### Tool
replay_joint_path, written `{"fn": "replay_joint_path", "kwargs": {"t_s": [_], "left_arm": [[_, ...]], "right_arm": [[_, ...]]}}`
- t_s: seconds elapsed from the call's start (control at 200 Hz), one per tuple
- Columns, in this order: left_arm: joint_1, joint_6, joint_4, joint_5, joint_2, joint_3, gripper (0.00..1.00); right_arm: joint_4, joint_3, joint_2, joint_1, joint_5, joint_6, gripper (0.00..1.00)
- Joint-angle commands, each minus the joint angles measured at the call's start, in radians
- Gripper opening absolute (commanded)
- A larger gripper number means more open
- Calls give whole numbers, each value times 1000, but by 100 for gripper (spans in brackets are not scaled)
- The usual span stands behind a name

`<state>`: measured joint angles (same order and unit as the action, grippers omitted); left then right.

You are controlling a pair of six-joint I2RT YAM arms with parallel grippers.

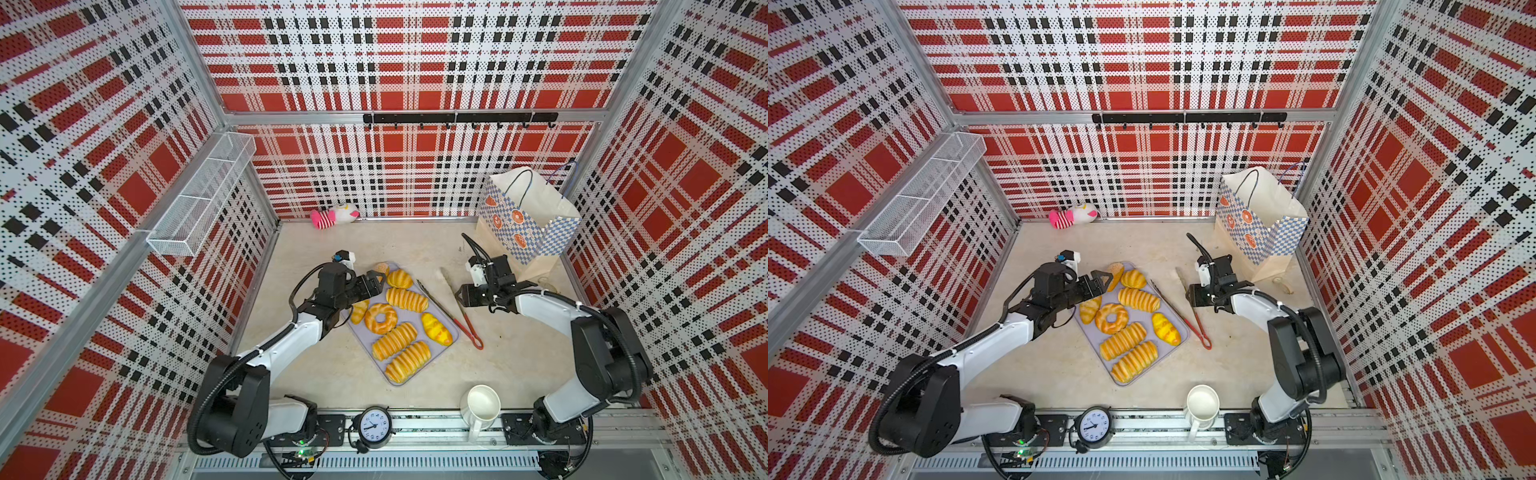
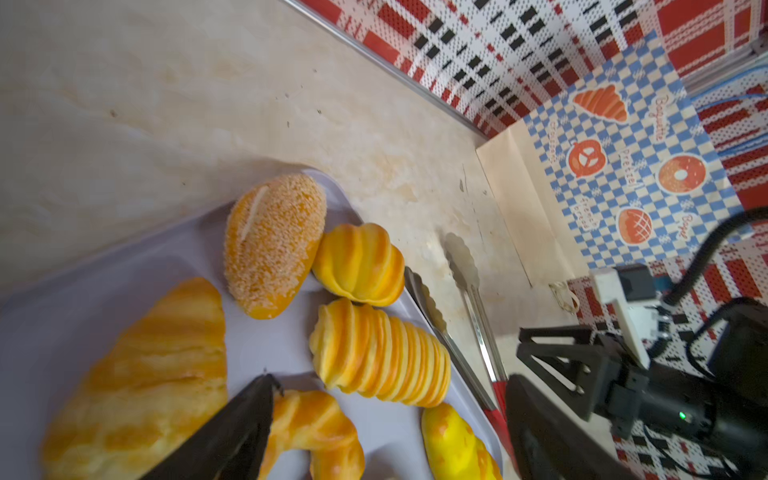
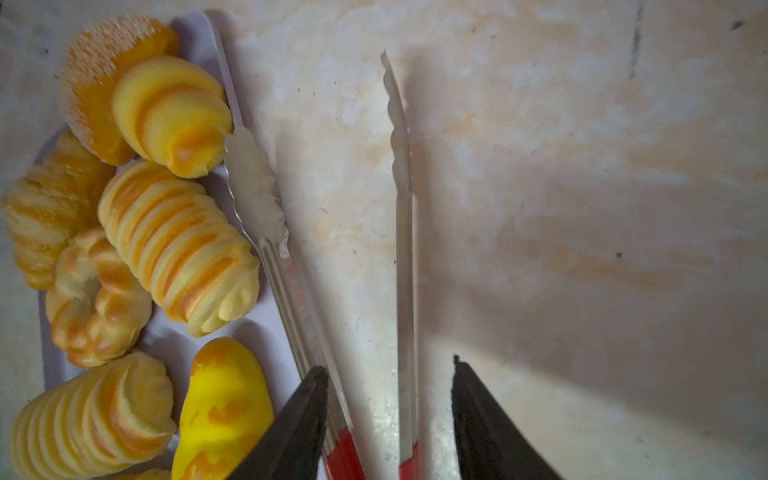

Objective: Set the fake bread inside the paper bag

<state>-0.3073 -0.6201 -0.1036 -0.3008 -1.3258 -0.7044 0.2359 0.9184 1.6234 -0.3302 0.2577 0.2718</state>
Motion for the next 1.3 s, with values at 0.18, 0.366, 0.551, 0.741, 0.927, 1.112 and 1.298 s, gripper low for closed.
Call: {"fn": "replay_joint_path", "kwargs": {"t_s": [0.18, 0.366, 0.551, 0.741, 0.927, 1.112, 1.298], "left_arm": [[9, 28, 20, -190, -30, -20, 86], [1, 38, 18, -228, -36, -18, 83], [-13, 44, 18, -231, -31, -15, 83], [-15, 20, -8, -230, -14, -5, 83], [-36, -46, -131, -245, 24, 23, 83], [-93, -128, -281, -231, 54, 33, 82], [-195, -209, -492, -155, 46, 40, 79]], "right_arm": [[90, 68, 96, -43, -100, -38, 36], [89, 70, 135, -45, -122, -28, 31], [84, 80, 170, -60, -147, -25, 25], [81, 83, 160, -72, -192, -13, 10], [77, 78, 61, -74, -230, 8, 0], [69, 96, -109, -78, -273, 26, 0], [1, 124, -263, -106, -302, 51, 0]]}}
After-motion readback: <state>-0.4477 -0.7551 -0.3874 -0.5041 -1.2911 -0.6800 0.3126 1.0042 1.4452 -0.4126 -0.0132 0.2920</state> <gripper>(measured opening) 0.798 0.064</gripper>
